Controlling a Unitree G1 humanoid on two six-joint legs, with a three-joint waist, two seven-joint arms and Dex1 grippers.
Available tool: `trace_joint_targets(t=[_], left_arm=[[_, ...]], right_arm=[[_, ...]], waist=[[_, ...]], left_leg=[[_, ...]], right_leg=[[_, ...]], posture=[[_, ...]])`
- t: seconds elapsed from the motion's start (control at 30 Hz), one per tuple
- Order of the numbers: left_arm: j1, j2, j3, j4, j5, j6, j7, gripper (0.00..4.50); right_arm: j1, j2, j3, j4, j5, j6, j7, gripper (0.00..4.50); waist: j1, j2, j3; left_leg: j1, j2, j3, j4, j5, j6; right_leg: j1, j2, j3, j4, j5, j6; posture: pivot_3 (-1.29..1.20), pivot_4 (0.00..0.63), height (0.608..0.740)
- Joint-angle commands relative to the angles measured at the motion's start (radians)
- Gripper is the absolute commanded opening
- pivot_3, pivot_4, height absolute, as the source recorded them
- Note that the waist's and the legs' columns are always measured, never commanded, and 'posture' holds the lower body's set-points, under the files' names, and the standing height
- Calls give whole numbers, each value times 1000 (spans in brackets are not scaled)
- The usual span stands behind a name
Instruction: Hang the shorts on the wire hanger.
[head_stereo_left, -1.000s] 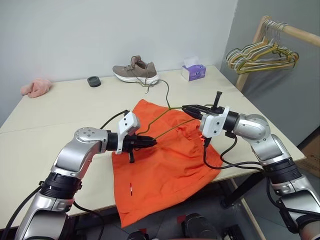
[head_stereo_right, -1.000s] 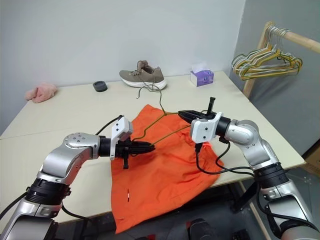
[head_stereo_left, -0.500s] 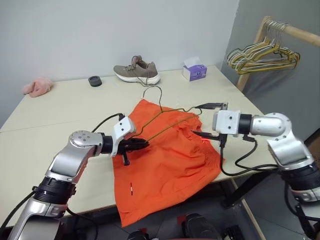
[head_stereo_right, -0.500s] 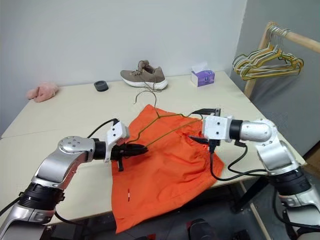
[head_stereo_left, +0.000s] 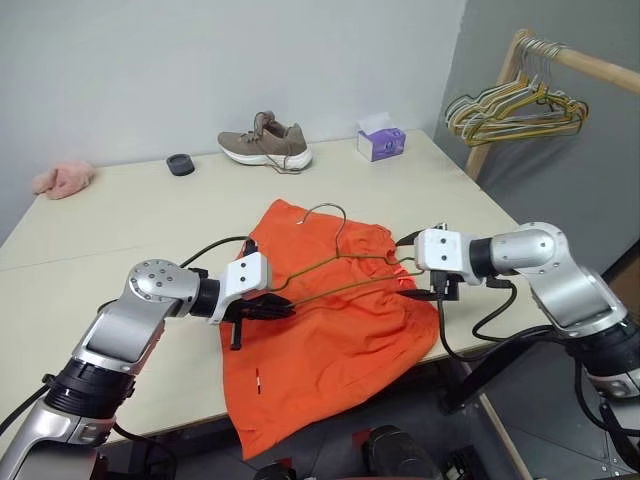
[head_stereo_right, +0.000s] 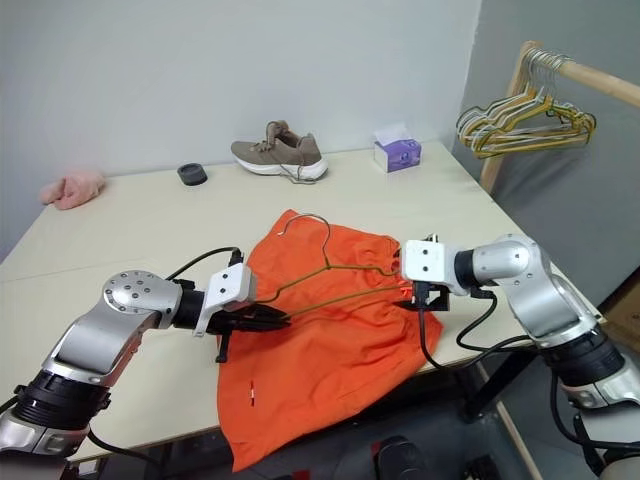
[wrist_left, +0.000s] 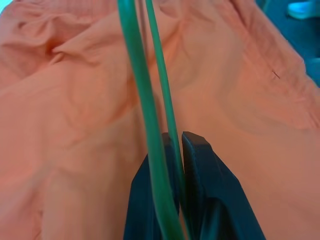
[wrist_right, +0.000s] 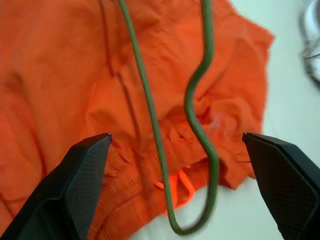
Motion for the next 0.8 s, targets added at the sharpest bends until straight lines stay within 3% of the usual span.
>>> trace_joint_targets(t=[0.03, 0.47, 0.77, 0.8], left_arm=[[-3, 16, 1, -45, -6, -6, -9, 0], [35, 21, -6, -97, -5, -8, -18, 0], [39, -16, 3, -77, -20, -20, 6, 0], [35, -26, 12, -72, -34, -4, 12, 675]], right_arm=[[-43, 13, 32, 18, 12, 46, 83, 4124], [-53, 35, 64, -11, 30, 177, 198, 15], [-26, 18, 60, -49, 31, 230, 210, 15], [-21, 13, 57, -52, 31, 232, 209, 0]], waist=[[0, 0, 0], [1, 0, 0], [1, 0, 0], [1, 0, 0]], left_leg=[[0, 0, 0, 0, 0, 0], [0, 0, 0, 0, 0, 0], [0, 0, 0, 0, 0, 0], [0, 0, 0, 0, 0, 0]], right_leg=[[0, 0, 0, 0, 0, 0], [0, 0, -1, 0, 0, 0], [0, 0, -1, 0, 0, 0], [0, 0, -1, 0, 0, 0]], posture=[[-240, 16, 740], [-231, 15, 740], [-238, 18, 740], [-238, 18, 740]])
